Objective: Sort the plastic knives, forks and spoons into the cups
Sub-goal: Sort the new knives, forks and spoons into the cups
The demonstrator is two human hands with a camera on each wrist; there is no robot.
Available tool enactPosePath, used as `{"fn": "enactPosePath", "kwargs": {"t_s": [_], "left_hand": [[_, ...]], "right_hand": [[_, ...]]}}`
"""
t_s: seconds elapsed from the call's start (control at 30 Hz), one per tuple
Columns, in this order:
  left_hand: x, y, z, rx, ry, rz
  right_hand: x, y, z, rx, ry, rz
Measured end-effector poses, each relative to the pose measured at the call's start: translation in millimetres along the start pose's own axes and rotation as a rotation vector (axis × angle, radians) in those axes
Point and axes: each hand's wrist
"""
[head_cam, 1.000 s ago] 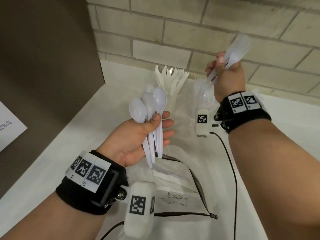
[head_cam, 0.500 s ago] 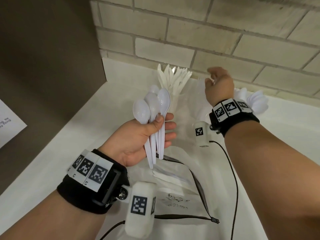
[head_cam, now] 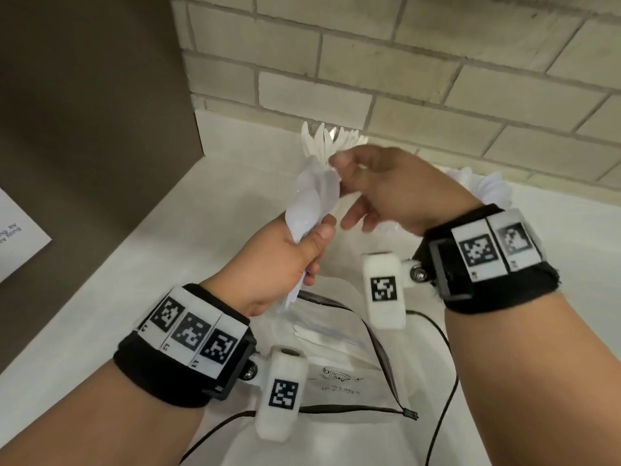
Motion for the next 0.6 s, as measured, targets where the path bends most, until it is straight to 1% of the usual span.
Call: {"fn": "enactPosePath", "kwargs": {"t_s": [0.03,0.07,0.2,0.33,0.4,0.47,0.53,0.6], "left_hand": [[-0.9,1.5,1.1,-0.023,-0.030,-0.009],[-1.5,3.1,2.1,-0.037,-0.047,-0.017],[-2.8,6.9,1.3,-0.055,-0.105,-0.015],[-7.4,8.8,1.5,-0.152,-0.283,0.023],[-7.7,9.8,4.0,-0.237,-0.385,0.015],[-7.9,8.7,4.3,-0.311,-0.536,-0.003],[-7.6,7.4,3.6,-0.352,-0.639,0.017],[-5.9,6.4,3.6,-0.363,-0.658,0.058]], "right_hand": [[-2.6,4.9,2.1,0.021,-0.009,-0.067],[-4.4,9.1,3.8,0.052,-0.025,-0.088],[-7.6,17.4,9.7,0.116,0.014,0.005],[-15.4,26.0,6.6,0.160,0.129,0.057],[-18.6,29.9,3.5,0.147,0.094,0.070],[-21.1,30.8,3.4,0.131,0.074,0.072],[-22.6,29.8,6.3,0.125,0.057,0.089],[-23.0,29.2,8.9,0.105,-0.043,0.100]]}}
Point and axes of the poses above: each hand's wrist, its own y-axis away from the middle knuckle, its own x-axis out of the back of the hand, z = x × y, and after that the axes turned 10 degrees about z, right-handed
